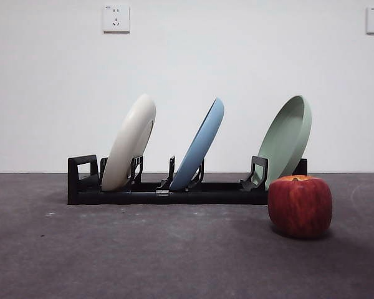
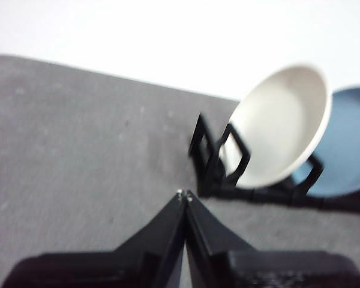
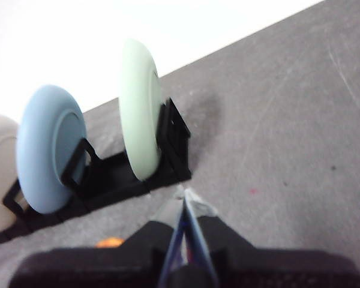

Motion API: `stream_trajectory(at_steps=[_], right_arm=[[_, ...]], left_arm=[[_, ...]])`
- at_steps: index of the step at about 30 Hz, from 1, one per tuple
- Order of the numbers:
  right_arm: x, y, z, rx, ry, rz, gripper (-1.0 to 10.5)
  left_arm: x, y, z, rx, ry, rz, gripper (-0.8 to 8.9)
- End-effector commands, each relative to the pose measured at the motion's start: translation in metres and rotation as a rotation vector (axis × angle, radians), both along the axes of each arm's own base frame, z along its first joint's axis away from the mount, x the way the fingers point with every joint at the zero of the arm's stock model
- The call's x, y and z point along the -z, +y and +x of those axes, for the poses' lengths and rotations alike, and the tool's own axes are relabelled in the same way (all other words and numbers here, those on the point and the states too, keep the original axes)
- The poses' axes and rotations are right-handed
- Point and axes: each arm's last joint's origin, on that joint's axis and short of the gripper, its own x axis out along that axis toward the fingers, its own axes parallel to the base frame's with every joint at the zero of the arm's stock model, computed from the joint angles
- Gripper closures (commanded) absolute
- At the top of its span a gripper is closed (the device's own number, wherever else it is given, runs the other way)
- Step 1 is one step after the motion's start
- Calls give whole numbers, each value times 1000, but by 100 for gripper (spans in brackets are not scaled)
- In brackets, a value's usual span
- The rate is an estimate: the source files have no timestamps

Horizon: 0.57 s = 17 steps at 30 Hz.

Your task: Take the yellow plate from the plate rack,put the plate on the table,take the apple from the table,put the apple in the plate

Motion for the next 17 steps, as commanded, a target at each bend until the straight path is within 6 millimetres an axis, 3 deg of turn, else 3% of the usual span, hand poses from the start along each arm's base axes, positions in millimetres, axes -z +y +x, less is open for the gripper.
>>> stream_trajectory(at_steps=[1,9,17], right_arm=[[-20,1,3,-28,-1,10,956],[-77,7,29,-170,25,-30,954],[-117,15,66,-384,63,-9,949]], left_arm=[[-16,0,-1,-5,-27,-29,820],[-61,0,7,6,-23,20,820],[-105,-2,40,168,57,30,820]])
